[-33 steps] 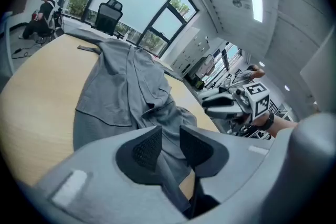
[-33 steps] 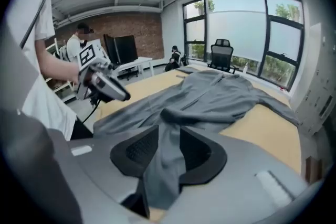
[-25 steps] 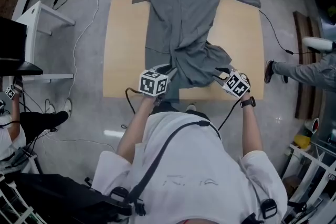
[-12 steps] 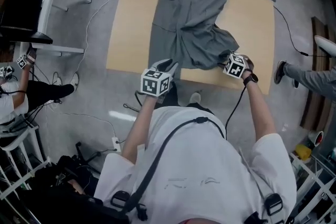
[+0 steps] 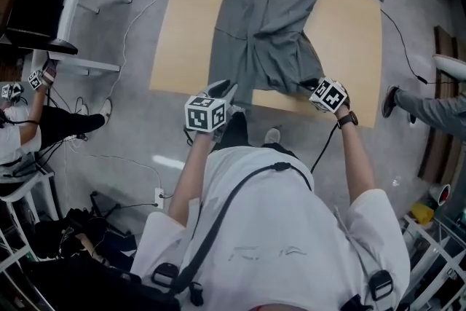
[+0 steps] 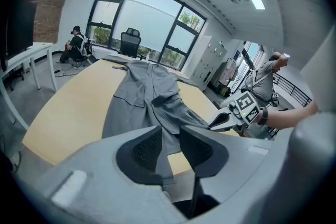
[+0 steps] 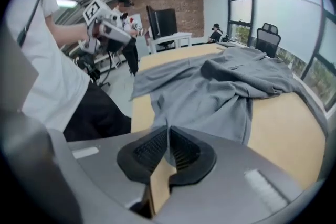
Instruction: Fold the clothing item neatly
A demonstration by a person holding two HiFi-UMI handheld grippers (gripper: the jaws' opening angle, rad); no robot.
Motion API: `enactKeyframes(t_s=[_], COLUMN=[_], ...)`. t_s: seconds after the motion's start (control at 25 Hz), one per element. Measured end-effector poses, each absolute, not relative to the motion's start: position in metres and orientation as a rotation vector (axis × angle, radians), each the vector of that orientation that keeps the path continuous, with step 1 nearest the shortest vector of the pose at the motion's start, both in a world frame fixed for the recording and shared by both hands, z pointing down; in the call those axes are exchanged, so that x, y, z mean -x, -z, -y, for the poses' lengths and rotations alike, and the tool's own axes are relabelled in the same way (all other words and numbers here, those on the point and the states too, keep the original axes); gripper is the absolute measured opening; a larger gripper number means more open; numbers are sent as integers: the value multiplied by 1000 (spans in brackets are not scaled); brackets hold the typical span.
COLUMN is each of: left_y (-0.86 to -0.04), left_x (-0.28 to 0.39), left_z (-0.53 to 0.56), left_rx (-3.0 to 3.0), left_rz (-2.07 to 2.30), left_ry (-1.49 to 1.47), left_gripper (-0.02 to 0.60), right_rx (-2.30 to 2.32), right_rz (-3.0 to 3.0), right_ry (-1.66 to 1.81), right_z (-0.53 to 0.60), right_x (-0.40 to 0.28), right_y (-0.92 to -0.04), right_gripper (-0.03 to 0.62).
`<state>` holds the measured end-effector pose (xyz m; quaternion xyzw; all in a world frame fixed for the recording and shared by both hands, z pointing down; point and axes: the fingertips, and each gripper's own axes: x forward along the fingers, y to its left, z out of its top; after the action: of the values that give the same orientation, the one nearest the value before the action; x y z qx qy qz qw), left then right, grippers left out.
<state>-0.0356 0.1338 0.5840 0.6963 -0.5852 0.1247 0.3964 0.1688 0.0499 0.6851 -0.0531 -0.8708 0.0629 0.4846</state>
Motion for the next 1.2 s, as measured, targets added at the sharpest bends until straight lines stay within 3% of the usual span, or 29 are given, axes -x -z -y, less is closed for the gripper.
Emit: enactKeyframes(t_s=[0.36, 0.72, 0.76, 0.88, 0.92, 1.2], left_y=[-578, -602, -607, -625, -630, -667], left_x=[32, 23, 21, 14, 11, -10], left_z=[-130, -156, -159, -170, -174, -178], left_rx=[-1784, -1737, -1729, -1712, -1708, -1710], left_rz=[1464, 1450, 1445, 1418, 1408, 1331], left_ry=[-297, -337, -360, -434, -452, -594], left_gripper=[110, 110, 110, 112, 112, 112], right_rx=[45, -93, -121, -201, -229, -358], right_rz=[2179, 1989, 1992, 2026, 2043, 2217], right_ry=[-394, -527, -543, -583, -564, -480], right_z=[-100, -131, -130, -126, -124, -106], right_x=[-187, -233, -232, -228, -225, -183], right_y=[-610, -700, -707, -705, -700, -657], right_gripper=[15, 16, 24, 225, 250, 201])
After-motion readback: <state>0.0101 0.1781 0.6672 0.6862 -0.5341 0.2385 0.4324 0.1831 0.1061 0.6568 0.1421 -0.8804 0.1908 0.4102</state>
